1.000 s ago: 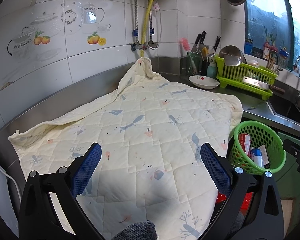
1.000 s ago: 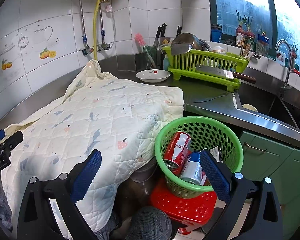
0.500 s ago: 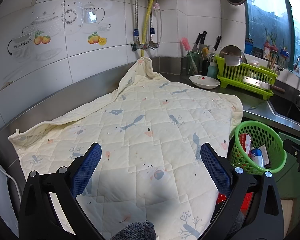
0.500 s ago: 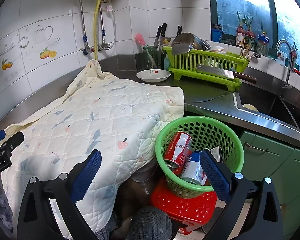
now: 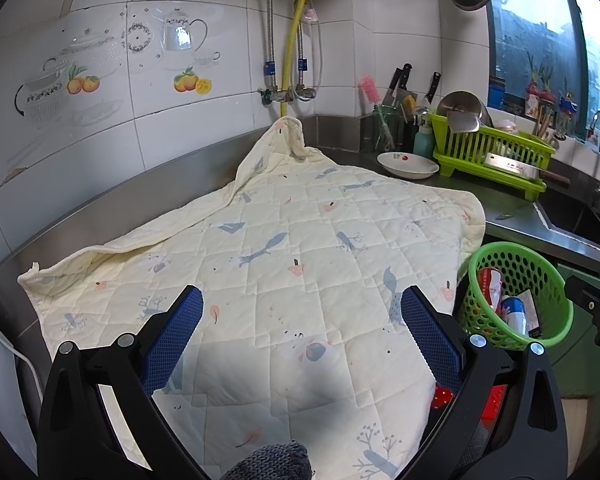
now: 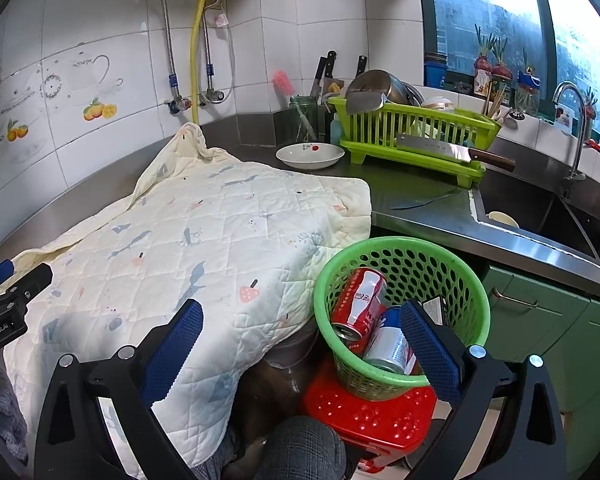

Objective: Collect trash

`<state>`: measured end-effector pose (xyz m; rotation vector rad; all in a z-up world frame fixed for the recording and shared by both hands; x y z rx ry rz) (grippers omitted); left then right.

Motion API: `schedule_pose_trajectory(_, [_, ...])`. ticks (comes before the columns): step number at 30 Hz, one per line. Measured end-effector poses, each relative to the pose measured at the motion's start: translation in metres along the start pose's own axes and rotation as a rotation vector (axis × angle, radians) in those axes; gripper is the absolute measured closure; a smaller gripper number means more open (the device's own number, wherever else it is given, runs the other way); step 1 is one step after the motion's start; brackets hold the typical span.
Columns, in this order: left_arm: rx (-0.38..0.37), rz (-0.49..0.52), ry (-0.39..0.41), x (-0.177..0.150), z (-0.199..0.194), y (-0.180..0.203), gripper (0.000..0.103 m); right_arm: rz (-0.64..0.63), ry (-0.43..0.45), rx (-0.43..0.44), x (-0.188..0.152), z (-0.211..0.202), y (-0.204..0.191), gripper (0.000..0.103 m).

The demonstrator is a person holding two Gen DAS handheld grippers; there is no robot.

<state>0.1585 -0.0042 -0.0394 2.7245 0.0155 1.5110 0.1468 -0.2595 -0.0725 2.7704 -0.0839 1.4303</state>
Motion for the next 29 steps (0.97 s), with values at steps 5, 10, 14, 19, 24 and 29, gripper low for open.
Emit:
schedule_pose_trajectory(5, [-0.002, 0.002, 0.0, 0.0008, 0.0002, 0.0005, 0.005, -0.001, 0.004, 0.006, 0.0002, 0.0006, -0.0012, 0.008])
schedule_pose_trajectory(10, [-0.004, 0.007, -0.003, 0.0011, 0.0012, 0.0022, 0.005, -0.004, 0.003, 0.008, 0.0, 0.0018, -0.0026, 0.008])
schedule_pose_trajectory(14, [-0.005, 0.009, -0.001, 0.0015, 0.0025, 0.0029, 0.005, -0.004, 0.003, 0.012, -0.001, 0.0024, -0.0034, 0.008])
schedule_pose_trajectory(19, [-0.002, 0.006, 0.012, 0.002, 0.003, 0.002, 0.005, -0.004, 0.006, 0.013, -0.0011, 0.0027, -0.0042, 0.008])
schedule_pose_trajectory(24, [0.003, -0.008, 0.0, 0.0007, 0.0051, 0.0001, 0.005, -0.002, 0.003, 0.014, -0.0021, 0.0037, -0.0053, 0.008])
schedule_pose_trajectory(29, [0.0, -0.01, -0.004, -0.0012, 0.0051, -0.0007, 0.005, -0.002, 0.001, 0.018, -0.0026, 0.0052, -0.0071, 0.008])
Point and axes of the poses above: each gripper's, at about its wrist camera, not at the fingertips, and z roughly the way its jaws point, y to its right, x to its top, the point moved 8 cm from there along z, roughly the way its jaws point, and after that the axes turned 5 degrees about -z, right-handed, at the moved point
